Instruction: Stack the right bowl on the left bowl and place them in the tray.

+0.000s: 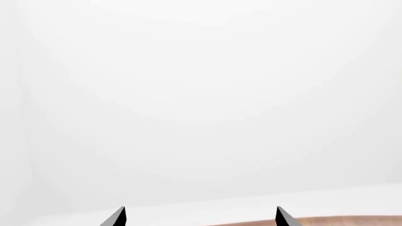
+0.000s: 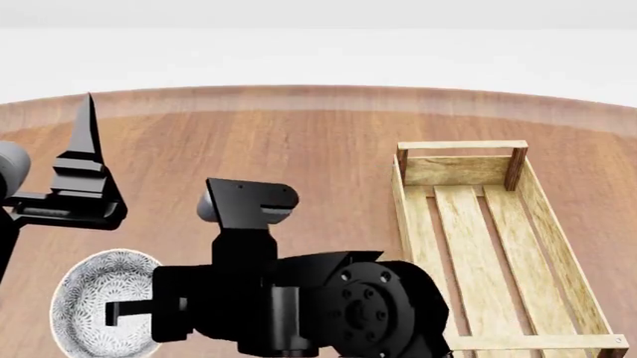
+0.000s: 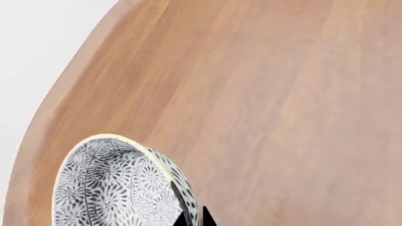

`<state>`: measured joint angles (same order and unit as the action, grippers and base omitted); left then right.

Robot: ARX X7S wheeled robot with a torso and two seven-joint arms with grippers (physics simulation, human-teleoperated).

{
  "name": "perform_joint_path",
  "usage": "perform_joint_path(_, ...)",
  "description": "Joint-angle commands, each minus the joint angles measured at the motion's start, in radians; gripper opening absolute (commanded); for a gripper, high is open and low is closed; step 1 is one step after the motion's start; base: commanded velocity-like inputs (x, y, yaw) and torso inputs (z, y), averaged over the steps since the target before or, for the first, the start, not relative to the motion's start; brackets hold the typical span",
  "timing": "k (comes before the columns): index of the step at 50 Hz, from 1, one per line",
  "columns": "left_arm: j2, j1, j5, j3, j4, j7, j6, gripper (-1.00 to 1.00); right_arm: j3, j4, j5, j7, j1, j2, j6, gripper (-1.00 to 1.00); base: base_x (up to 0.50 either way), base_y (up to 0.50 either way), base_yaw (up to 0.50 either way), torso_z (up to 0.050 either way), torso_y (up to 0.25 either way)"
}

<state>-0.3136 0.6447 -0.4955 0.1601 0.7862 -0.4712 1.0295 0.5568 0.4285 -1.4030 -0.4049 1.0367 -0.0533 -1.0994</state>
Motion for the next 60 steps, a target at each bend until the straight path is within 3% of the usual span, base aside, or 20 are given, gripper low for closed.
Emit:
perform_joint_path(1,0.018,0.006,0.007,-0.028,0.006,0.017,0.012,1.00,0.198,0.018,-0.132,0.102,0.040,0.050,0.114,-1.00,0.00,0.00,0.00,0.000,0.000)
perform_joint_path(8,0.011,0.005,-0.007,-0.042,0.028,0.011,0.029,1.00,0.368,0.001,-0.201,0.130,0.058,0.049,0.206,-1.00,0.00,0.00,0.00,0.000,0.000)
perform_joint_path(20,0.003,-0.007,-0.010,-0.047,0.023,0.008,0.014,1.00,0.498,-0.020,-0.254,0.196,0.074,0.047,0.258,-1.00,0.00,0.00,0.00,0.000,0.000)
perform_joint_path(40,-0.008,-0.014,-0.006,-0.031,0.024,-0.010,0.014,1.00,0.576,-0.006,-0.284,0.217,0.100,0.035,0.312,-1.00,0.00,0.00,0.00,0.000,0.000)
perform_joint_path(60,-0.016,-0.008,-0.017,-0.026,0.030,-0.021,0.023,1.00,0.604,-0.014,-0.304,0.225,0.119,0.026,0.342,-1.00,0.00,0.00,0.00,-0.001,-0.250)
